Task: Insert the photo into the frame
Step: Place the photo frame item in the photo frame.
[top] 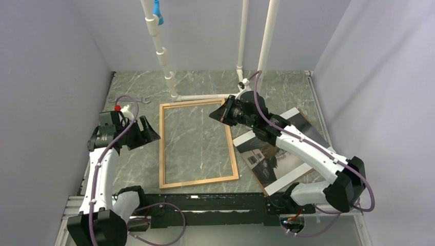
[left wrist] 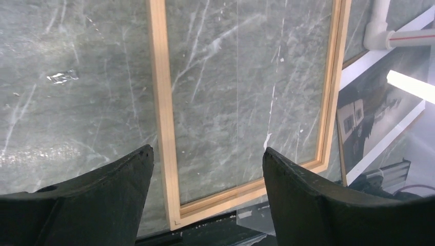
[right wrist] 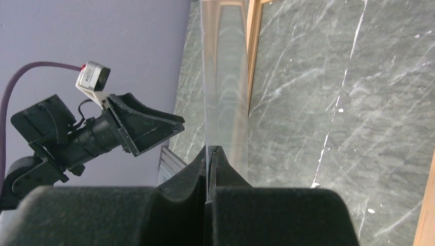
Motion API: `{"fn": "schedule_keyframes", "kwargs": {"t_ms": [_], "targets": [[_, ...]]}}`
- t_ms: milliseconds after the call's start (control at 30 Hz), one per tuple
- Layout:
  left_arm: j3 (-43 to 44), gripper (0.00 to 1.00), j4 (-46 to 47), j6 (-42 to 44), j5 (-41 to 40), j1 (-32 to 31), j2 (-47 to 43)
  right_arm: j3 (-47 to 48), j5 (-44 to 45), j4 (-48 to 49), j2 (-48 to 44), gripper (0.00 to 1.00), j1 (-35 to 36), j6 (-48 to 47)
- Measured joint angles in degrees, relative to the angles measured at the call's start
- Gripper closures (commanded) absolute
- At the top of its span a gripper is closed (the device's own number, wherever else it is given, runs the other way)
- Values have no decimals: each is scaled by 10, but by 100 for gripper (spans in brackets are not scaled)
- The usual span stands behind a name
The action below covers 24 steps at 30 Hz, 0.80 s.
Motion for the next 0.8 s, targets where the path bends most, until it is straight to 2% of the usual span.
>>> {"fn": "schedule_keyframes", "kwargs": {"t_ms": [133,533,800], "targets": [[-9,27,17,6,6,29,1,14,6,8,22,100,0,0],[-43,28,67,4,-48,81,-23,37,11,30,73,100,0,16],[-43,30,77,4,-52,83,-29,42,6,55,98,100,0,42]]}}
